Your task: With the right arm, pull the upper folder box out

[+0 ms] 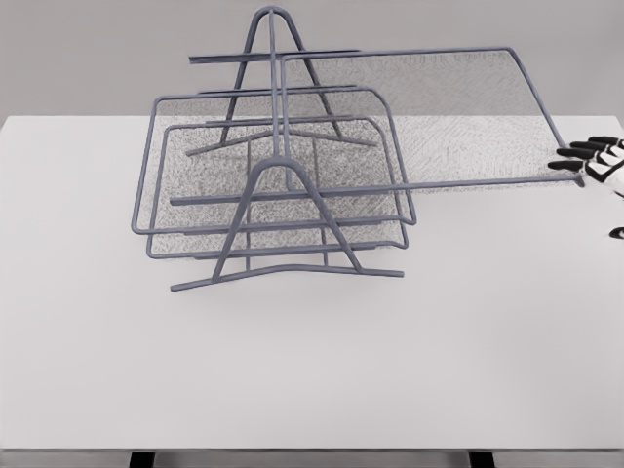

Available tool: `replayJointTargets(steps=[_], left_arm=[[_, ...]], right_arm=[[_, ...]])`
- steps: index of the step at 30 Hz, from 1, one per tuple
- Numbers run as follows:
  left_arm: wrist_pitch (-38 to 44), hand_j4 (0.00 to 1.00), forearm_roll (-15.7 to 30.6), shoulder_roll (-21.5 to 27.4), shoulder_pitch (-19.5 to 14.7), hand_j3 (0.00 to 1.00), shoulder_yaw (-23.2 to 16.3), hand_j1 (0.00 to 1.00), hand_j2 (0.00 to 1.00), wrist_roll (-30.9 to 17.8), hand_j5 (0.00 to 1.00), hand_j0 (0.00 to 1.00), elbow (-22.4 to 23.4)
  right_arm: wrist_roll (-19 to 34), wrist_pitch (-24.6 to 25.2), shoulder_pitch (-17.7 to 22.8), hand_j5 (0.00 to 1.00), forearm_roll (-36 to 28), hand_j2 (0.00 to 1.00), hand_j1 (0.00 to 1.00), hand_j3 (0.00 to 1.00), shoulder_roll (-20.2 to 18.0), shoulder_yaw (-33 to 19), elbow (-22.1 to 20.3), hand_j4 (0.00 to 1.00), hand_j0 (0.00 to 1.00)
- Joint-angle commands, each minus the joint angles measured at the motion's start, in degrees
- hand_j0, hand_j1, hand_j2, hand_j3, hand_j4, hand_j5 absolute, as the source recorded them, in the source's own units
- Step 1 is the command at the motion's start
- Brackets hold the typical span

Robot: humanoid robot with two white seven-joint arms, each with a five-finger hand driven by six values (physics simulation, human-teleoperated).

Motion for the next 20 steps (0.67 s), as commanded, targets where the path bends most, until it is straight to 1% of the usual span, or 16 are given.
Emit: replayJointTargets(steps=[1,2,3,4,5,6,7,8,9,10,11,13,14,15,16,20], left_arm=[[-0.01,1.0,-0.01,0.0,0.0,1.0,-0.08,1.0,1.0,0.0,1.0,1.0,0.03],[-0.01,1.0,-0.01,0.0,0.0,1.0,0.0,1.0,1.0,0.0,1.0,1.0,0.03],[-0.01,1.0,-0.01,0.0,0.0,1.0,0.0,1.0,1.0,0.0,1.0,1.0,0.03],[-0.01,1.0,-0.01,0.0,0.0,1.0,0.0,1.0,1.0,0.0,1.0,1.0,-0.06],[-0.01,1.0,-0.01,0.0,0.0,1.0,0.0,1.0,1.0,0.0,1.0,1.0,0.03],[-0.01,1.0,-0.01,0.0,0.0,1.0,0.0,1.0,1.0,0.0,1.0,1.0,0.03],[-0.01,1.0,-0.01,0.0,0.0,1.0,0.0,1.0,1.0,0.0,1.0,1.0,0.03],[-0.01,1.0,-0.01,0.0,0.0,1.0,0.0,1.0,1.0,0.0,1.0,1.0,0.03],[-0.01,1.0,-0.01,0.0,0.0,1.0,0.0,1.0,1.0,0.0,1.0,1.0,0.03],[-0.01,1.0,-0.01,0.0,0.0,1.0,0.0,1.0,1.0,0.0,1.0,1.0,0.03],[-0.01,1.0,-0.01,0.0,0.0,1.0,-0.08,1.0,1.0,0.0,1.0,1.0,0.03],[-0.01,1.0,-0.01,0.0,0.0,1.0,0.0,1.0,1.0,0.0,1.0,1.0,0.03],[-0.01,1.0,-0.01,0.0,0.0,1.0,0.0,1.0,1.0,0.0,1.0,1.0,0.03],[-0.01,1.0,-0.01,0.0,0.0,1.0,0.0,1.0,1.0,0.0,1.0,1.0,0.03],[-0.01,1.0,-0.01,0.0,0.0,1.0,0.0,1.0,1.0,0.0,1.0,1.0,0.03],[-0.01,1.0,0.25,0.0,0.18,1.0,0.27,1.0,1.0,-0.18,1.0,1.0,0.29]], right_arm=[[0.22,-0.23,0.0,1.0,-1.57,1.0,1.0,1.0,-1.62,-2.0,-0.55,1.0,1.0],[0.22,-0.23,0.09,1.0,-1.66,1.0,1.0,1.0,-1.62,-3.4,-0.82,1.0,1.0],[0.22,-0.23,0.09,1.0,-5.17,1.0,1.0,1.0,-2.32,-4.02,-2.49,1.0,1.0],[0.22,-0.23,0.0,1.0,-7.46,1.0,1.0,1.0,-4.7,-3.85,-3.46,1.0,1.0],[0.22,-0.23,-0.35,1.0,-9.39,1.0,1.0,1.0,-4.61,-3.14,-3.81,1.0,1.0],[0.22,-0.23,-1.75,1.0,-10.19,1.0,1.0,1.0,-4.7,-0.51,-3.98,1.0,1.0],[0.22,-0.23,-6.41,1.0,-10.28,1.0,1.0,1.0,-4.61,4.23,-4.07,1.0,1.0],[0.22,-0.23,-13.0,1.0,-10.36,1.0,1.0,1.0,-4.52,9.33,-3.98,1.0,1.0],[0.22,-0.23,-19.5,1.0,-12.29,1.0,1.0,1.0,-4.35,14.96,-3.9,1.0,1.0],[0.22,0.14,-23.9,1.0,-15.2,1.0,1.0,1.0,-4.7,19.79,-3.9,1.0,1.0],[0.22,1.55,-25.84,1.0,-15.2,1.0,1.0,1.0,-4.61,24.36,-3.9,1.0,1.0],[0.22,1.46,-26.28,1.0,-15.2,1.0,1.0,1.0,-3.82,28.23,-3.98,1.0,1.0],[0.22,0.85,-26.28,1.0,-15.2,1.0,1.0,1.0,-3.38,29.55,-4.16,1.0,1.0],[0.22,-0.23,-26.28,1.0,-15.2,1.0,1.0,1.0,-2.06,30.08,-4.16,1.0,1.0],[0.22,-0.23,-26.72,1.0,-15.11,1.0,1.0,1.0,-1.18,31.22,-4.25,1.0,1.0],[0.22,-0.23,-27.51,1.0,-15.11,1.0,1.0,1.0,-0.83,31.31,-4.25,1.0,1.0]])
